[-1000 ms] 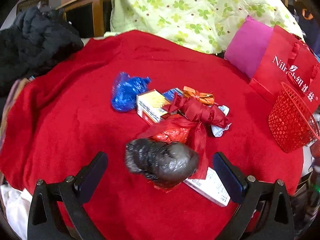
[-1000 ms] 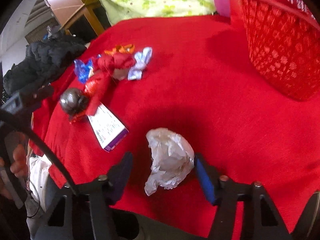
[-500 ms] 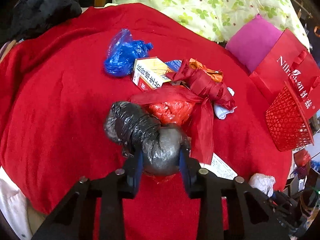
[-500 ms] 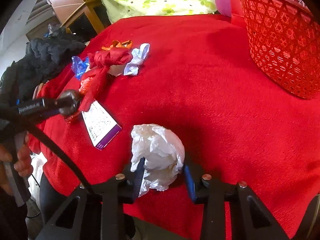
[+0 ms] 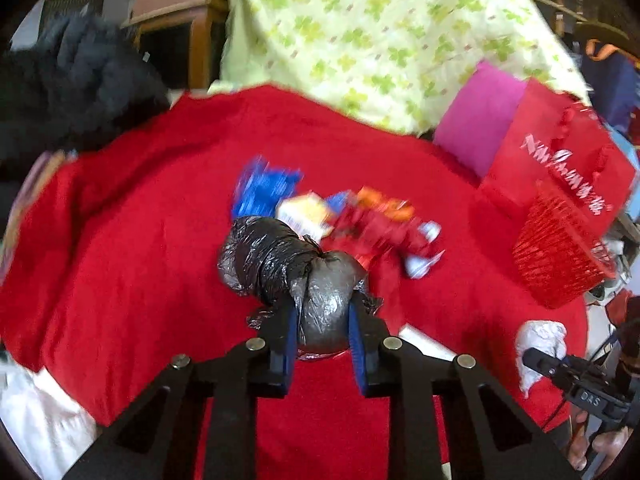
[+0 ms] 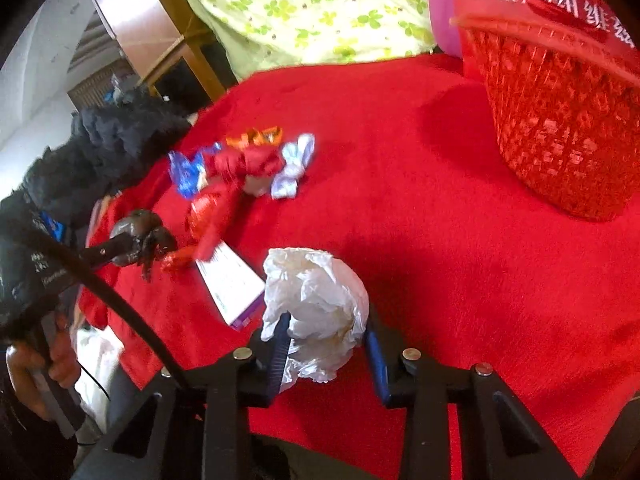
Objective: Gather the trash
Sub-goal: 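Carry both held items over the red mesh basket and open both tools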
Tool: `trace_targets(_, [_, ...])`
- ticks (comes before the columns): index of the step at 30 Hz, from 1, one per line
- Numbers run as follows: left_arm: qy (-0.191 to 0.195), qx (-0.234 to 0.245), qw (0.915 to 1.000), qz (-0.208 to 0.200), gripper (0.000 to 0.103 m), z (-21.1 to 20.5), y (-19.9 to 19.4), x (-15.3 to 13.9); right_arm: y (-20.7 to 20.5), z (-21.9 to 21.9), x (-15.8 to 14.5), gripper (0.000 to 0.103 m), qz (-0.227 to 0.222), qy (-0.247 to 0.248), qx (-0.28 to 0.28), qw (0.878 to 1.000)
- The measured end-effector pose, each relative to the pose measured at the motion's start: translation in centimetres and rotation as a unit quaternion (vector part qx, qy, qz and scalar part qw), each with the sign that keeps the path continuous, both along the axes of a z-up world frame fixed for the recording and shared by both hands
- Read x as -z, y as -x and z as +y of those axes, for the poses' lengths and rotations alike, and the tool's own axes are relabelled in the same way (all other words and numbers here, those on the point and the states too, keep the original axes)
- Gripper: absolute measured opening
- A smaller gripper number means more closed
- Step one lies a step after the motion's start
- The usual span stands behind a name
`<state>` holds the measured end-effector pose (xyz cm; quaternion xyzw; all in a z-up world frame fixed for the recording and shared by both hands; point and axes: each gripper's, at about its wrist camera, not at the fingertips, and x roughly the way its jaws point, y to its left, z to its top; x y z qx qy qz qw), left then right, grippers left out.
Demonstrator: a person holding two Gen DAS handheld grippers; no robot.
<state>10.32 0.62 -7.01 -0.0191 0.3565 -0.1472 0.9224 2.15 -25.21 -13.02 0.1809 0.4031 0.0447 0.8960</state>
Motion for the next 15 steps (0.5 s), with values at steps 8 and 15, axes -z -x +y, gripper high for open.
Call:
trace_targets(8, [-0.003, 0.097, 0.9919, -0.082, 0.025, -6.2, 1.6, -6.6, 2.0, -3.7, -6.3, 0.038, -0.099, -0.004, 0.016, 0.995])
trace_targets(15, [0.025, 0.205, 0.9750, -0.083, 0.025, -15.9, -0.3, -10.0, 3.2, -11.3, -11.2, 0.038, -0.145, 0.002, 0.089, 0.985])
